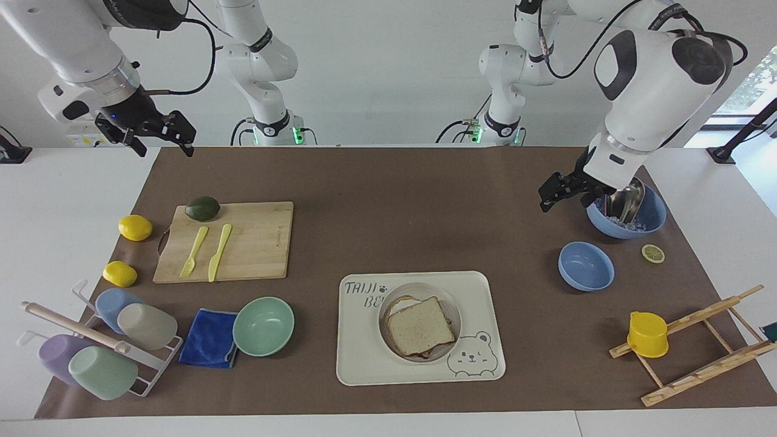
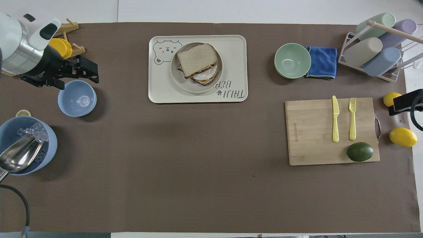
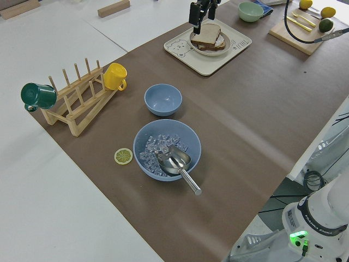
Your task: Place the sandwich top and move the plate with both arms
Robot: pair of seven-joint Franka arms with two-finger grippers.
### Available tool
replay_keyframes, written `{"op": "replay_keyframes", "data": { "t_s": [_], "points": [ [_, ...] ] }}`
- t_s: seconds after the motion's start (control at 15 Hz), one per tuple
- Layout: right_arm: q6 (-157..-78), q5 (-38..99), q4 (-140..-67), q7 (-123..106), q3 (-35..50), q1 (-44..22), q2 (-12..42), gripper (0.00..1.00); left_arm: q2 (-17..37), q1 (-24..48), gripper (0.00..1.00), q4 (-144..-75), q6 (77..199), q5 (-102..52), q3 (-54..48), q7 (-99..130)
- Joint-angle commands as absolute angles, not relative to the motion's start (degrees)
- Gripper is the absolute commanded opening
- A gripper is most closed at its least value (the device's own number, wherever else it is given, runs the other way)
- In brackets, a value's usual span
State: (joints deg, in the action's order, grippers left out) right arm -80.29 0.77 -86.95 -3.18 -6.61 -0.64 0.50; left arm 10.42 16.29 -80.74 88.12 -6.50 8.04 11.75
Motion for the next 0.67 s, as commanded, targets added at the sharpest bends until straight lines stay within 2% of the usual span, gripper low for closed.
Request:
{"op": "replay_keyframes", "data": {
  "t_s": [0.0,0.13,0.2,0.4,0.6],
  "points": [
    [-83.65,0.79,-90.77,-1.93,-6.42,-0.26,-1.31,1.00,4.68,15.29,1.00,-83.93,83.86,-4.92,7.82,8.70],
    [-89.01,1.05,-95.43,-2.02,-6.33,-0.18,-3.25,1.00,0.29,14.59,1.00,-87.61,82.53,-4.75,7.82,6.95],
    [-88.95,1.05,-95.45,-2.02,-6.33,-0.61,-3.34,1.00,-2.00,13.98,1.00,-89.80,82.36,-4.40,7.65,6.68],
    [-86.58,1.14,-94.83,-2.02,-6.33,-0.62,-3.25,1.00,-3.25,10.04,1.00,-93.41,81.03,-3.87,3.80,3.87],
    [-86.57,1.23,-94.83,-2.02,-6.33,-0.35,-3.25,1.00,-3.08,6.33,1.00,-94.48,86.03,-2.47,-1.06,0.89]
  ]
}}
